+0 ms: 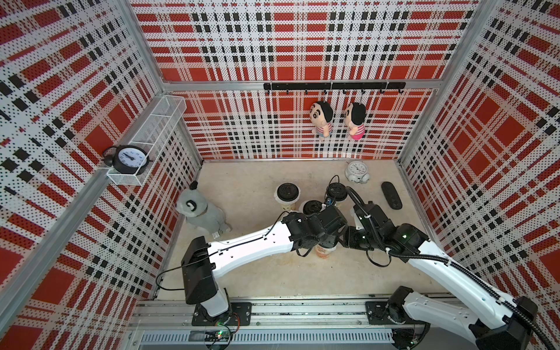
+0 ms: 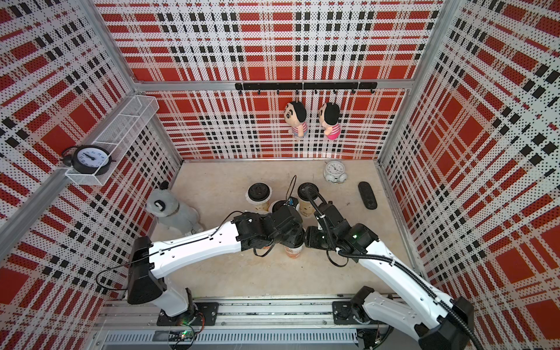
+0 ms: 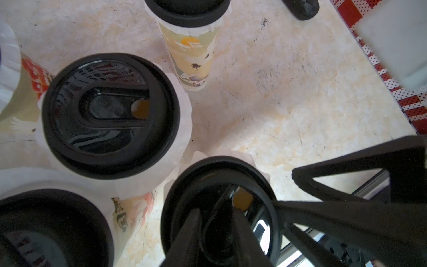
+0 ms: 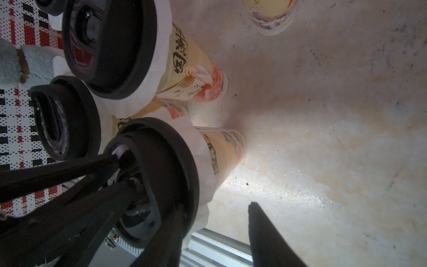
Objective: Put the leak-proof paper on the milk tea cups
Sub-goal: Secure the cup lid on the cup.
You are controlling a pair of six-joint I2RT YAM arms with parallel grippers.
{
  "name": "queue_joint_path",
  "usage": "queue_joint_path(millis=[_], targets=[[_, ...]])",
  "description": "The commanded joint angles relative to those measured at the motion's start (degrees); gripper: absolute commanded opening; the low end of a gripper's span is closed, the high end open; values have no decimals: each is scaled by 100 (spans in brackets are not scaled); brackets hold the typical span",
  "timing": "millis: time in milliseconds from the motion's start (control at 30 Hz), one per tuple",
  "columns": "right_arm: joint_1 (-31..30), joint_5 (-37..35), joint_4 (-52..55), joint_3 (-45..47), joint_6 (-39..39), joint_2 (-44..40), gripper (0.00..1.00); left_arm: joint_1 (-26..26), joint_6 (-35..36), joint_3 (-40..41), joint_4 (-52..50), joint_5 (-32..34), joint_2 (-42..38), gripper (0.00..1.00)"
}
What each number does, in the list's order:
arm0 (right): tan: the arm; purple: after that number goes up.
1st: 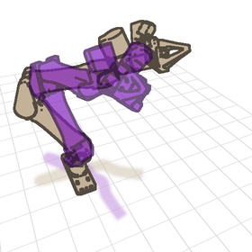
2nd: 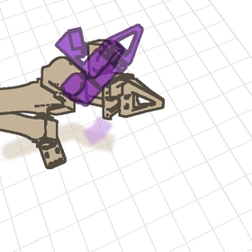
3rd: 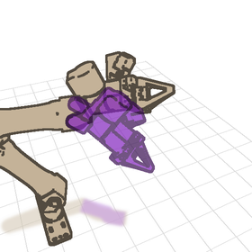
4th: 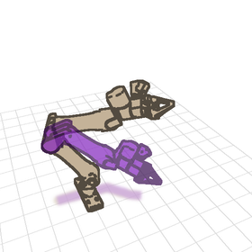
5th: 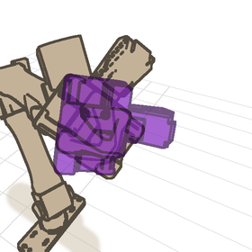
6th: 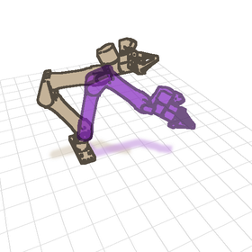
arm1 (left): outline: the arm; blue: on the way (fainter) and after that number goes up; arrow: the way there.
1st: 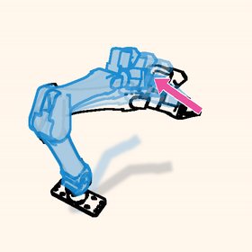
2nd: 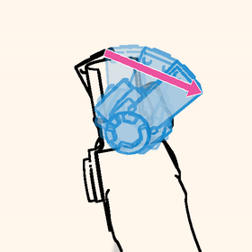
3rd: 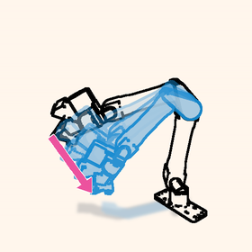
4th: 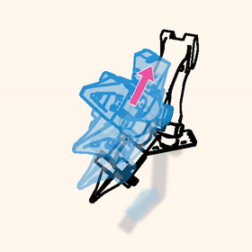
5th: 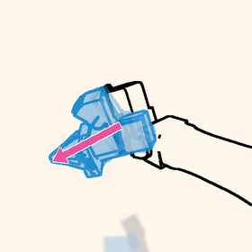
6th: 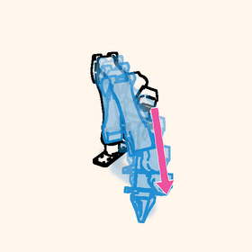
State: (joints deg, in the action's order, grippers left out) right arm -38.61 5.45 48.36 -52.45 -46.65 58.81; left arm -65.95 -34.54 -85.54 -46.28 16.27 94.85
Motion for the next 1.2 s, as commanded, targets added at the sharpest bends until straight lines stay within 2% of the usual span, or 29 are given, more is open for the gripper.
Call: queue_joint_path(millis=[0,433,800,1167], targets=[[-68,-56,434,438,-60,236,48,-52,-81,338,-470,-564,285,28],[-112,-106,74,2147,-1090,-455,47,-24,-84,573,-291,-660,205,28],[-113,-489,-88,2985,-1678,-880,46,-37,-125,797,-158,-684,53,28],[-112,-870,205,2793,-1850,-1146,47,-45,-75,969,-30,-742,-24,28]])
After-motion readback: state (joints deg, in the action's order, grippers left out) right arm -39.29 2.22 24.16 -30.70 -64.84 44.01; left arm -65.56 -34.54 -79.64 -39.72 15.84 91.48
